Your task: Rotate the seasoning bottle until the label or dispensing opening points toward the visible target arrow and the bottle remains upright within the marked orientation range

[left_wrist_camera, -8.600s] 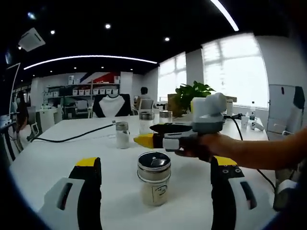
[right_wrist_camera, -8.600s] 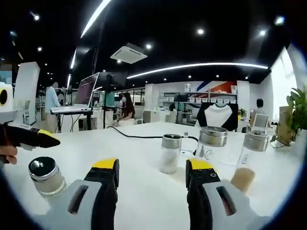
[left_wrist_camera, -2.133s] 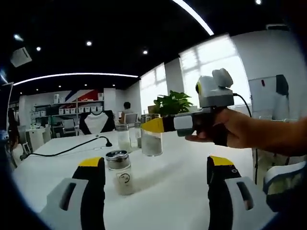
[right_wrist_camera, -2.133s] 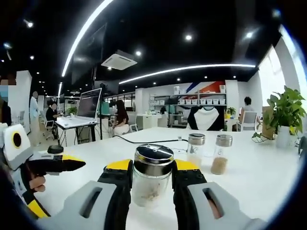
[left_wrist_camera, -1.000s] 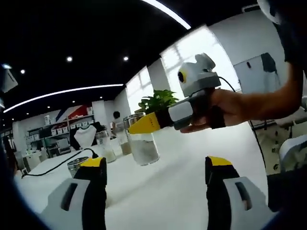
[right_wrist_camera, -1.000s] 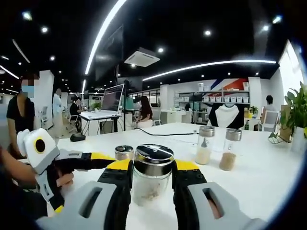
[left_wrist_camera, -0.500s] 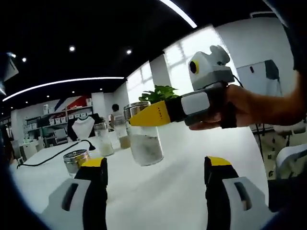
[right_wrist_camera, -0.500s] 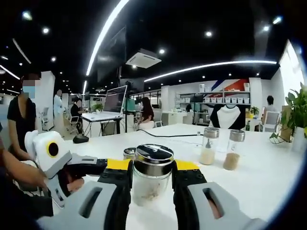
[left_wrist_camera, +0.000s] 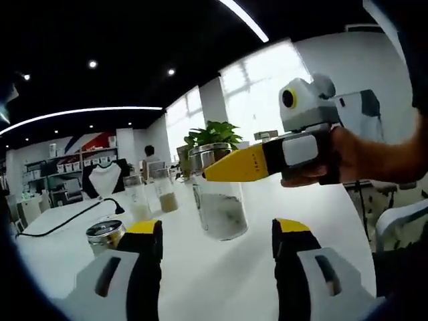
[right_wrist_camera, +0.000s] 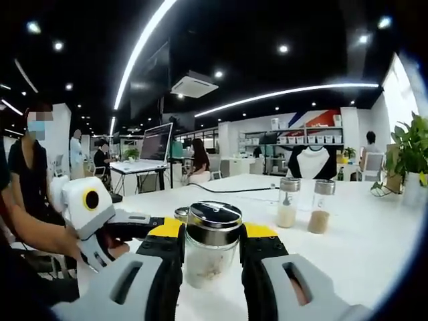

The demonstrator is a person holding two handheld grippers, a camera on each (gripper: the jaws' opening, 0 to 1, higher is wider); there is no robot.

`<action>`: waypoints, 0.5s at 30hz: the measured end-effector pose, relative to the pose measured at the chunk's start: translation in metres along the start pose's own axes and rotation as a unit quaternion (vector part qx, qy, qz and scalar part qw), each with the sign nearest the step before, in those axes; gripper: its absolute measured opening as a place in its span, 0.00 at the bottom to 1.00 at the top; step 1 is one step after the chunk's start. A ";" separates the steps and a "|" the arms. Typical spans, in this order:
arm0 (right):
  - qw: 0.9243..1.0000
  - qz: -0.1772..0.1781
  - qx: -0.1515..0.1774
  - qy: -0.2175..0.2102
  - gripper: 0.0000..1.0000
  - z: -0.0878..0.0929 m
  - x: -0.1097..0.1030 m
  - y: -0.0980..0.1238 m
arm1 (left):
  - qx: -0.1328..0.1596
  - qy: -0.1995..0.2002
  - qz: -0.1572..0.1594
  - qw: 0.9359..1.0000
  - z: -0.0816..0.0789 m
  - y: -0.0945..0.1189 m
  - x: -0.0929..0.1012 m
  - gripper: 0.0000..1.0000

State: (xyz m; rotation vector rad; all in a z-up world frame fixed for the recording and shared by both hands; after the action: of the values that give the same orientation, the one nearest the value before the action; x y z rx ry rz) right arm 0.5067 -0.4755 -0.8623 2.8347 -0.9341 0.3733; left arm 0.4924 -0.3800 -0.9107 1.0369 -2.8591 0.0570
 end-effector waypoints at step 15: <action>0.996 -0.087 0.016 0.007 0.29 0.001 -0.012 -0.001 | 0.005 0.056 0.077 0.995 -0.009 0.000 -0.004 0.49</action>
State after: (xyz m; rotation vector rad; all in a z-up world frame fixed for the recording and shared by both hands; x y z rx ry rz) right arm 0.4979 -0.4684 -0.8666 2.9092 -0.6759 0.3899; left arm 0.4964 -0.3770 -0.9025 0.7867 -2.8333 0.1352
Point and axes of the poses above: the point that each gripper's makers call its tool centre point, and the gripper's own axes: y roughly backward along the fingers, x roughly to its right, z roughly out of its underside, the point moved 6 cm from there along y, roughly backward along the fingers, and after that the axes turned 15 degrees about y, right-handed, at the moved point
